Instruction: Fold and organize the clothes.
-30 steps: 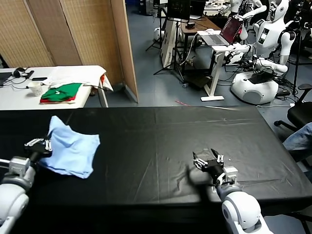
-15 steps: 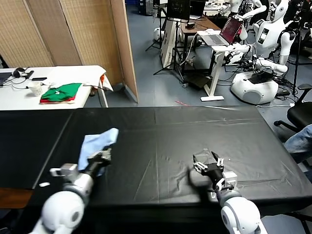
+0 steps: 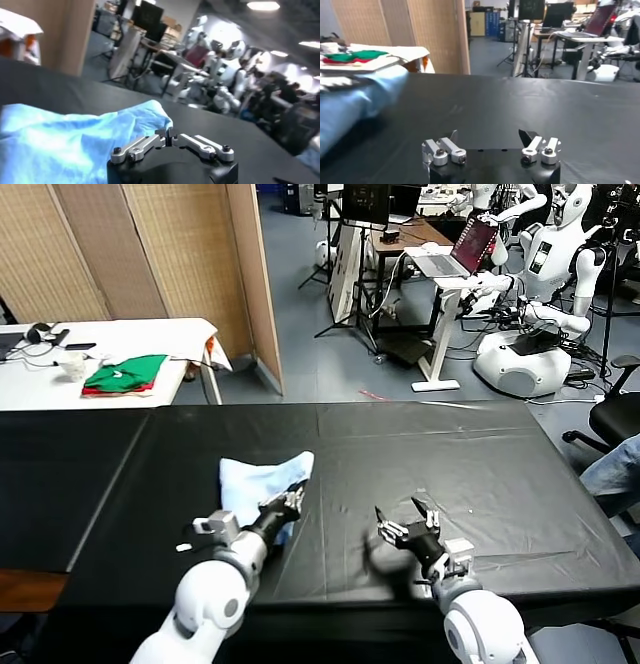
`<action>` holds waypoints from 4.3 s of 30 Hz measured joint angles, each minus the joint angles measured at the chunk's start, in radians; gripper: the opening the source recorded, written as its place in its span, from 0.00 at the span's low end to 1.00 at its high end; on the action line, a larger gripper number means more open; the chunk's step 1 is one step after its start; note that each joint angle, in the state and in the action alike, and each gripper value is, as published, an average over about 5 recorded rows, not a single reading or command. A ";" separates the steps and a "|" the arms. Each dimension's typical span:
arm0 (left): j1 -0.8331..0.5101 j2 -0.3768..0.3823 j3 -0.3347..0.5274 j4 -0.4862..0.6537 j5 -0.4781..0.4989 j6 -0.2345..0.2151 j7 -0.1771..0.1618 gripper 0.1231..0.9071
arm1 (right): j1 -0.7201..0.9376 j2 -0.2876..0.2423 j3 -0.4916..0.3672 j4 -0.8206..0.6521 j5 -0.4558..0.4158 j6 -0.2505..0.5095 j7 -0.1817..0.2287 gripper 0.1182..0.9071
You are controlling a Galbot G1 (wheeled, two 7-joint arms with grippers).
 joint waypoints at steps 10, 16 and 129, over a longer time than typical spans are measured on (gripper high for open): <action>-0.083 -0.047 0.075 0.115 -0.014 -0.013 0.020 0.05 | -0.034 -0.046 0.013 0.045 0.061 -0.038 0.000 1.00; -0.099 -0.072 0.093 0.150 0.012 -0.023 0.045 0.08 | -0.027 -0.049 -0.004 0.043 0.083 -0.055 -0.003 1.00; 0.239 0.136 -0.274 -0.046 0.288 -0.200 0.082 1.00 | -0.055 -0.343 0.017 -0.005 -1.133 0.360 -0.270 1.00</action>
